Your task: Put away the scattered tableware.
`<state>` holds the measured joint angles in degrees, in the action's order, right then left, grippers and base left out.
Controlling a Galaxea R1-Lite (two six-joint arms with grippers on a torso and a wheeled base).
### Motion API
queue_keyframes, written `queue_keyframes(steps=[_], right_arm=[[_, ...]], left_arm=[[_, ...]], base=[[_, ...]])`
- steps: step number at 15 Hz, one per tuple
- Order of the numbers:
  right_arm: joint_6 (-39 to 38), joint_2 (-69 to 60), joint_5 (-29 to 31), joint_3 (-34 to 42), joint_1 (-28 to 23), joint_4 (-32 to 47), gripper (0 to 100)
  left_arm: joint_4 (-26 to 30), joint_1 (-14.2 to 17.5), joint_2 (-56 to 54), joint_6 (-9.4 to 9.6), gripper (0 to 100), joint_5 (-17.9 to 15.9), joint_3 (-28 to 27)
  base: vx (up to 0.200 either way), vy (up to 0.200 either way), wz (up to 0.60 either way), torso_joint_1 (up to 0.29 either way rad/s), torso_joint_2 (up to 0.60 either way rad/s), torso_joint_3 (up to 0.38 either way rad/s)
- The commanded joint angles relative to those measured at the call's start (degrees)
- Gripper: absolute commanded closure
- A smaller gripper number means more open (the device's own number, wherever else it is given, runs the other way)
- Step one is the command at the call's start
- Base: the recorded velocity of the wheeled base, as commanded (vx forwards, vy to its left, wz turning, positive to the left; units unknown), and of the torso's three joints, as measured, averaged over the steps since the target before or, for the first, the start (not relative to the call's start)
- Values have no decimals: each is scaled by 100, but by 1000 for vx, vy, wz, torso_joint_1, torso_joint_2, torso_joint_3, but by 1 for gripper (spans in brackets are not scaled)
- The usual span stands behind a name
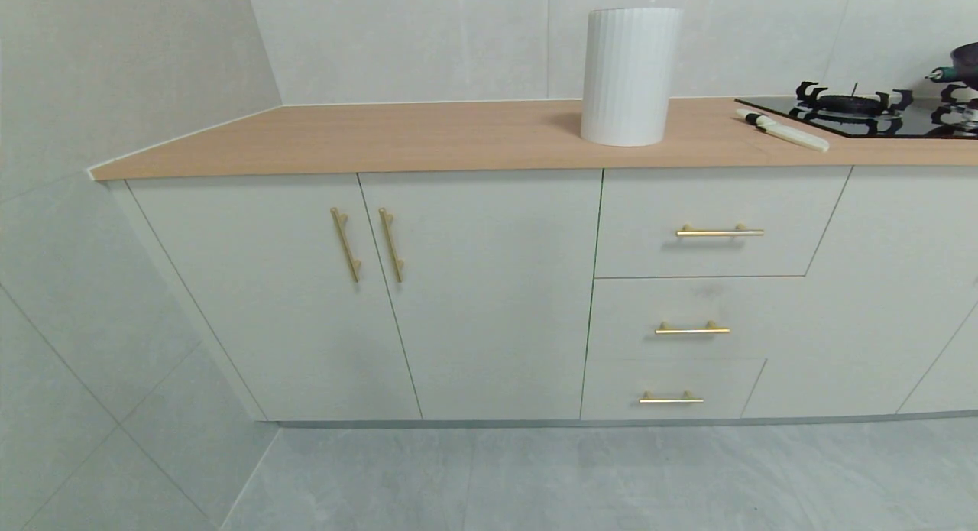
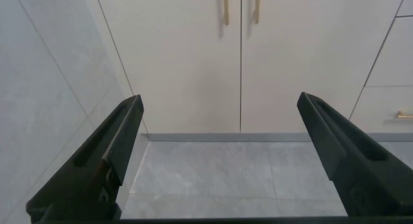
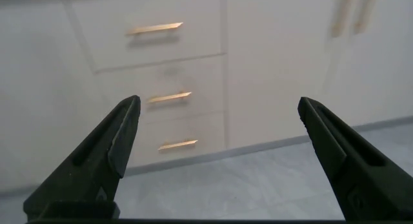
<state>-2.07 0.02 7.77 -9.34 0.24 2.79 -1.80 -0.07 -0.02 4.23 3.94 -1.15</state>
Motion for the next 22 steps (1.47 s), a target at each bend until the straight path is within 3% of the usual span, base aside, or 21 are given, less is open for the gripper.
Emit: queue_keyframes(steps=[1, 4, 6, 8, 11, 19, 22], right_arm=[[-65, -2, -926, 916, 2, -622, 0], [49, -2, -1216, 934, 2, -613, 0], [524, -2, -1374, 934, 2, -578, 0], [998, -2, -1023, 934, 2, -481, 0], [269, 6, -900, 934, 2, -279, 0], [234, -2, -873, 934, 2, -279, 0], [234, -2, -873, 934, 2, -279, 0]], left_arm=[[-4, -1, 2, -1, 0, 2, 0], [-4, -1, 2, -1, 0, 2, 0], [-4, -1, 2, -1, 0, 2, 0], [-4, -1, 2, -1, 0, 2, 0], [-4, -1, 2, -1, 0, 2, 0], [-4, -1, 2, 34, 0, 19, 0], [5, -1, 2, 34, 0, 19, -8]], base=[[0, 0, 0, 0, 0, 0], [0, 0, 0, 0, 0, 0], [0, 0, 0, 0, 0, 0], [0, 0, 0, 0, 0, 0], [0, 0, 0, 0, 0, 0], [0, 0, 0, 0, 0, 0], [200, 0, 0, 1, 1, 2]])
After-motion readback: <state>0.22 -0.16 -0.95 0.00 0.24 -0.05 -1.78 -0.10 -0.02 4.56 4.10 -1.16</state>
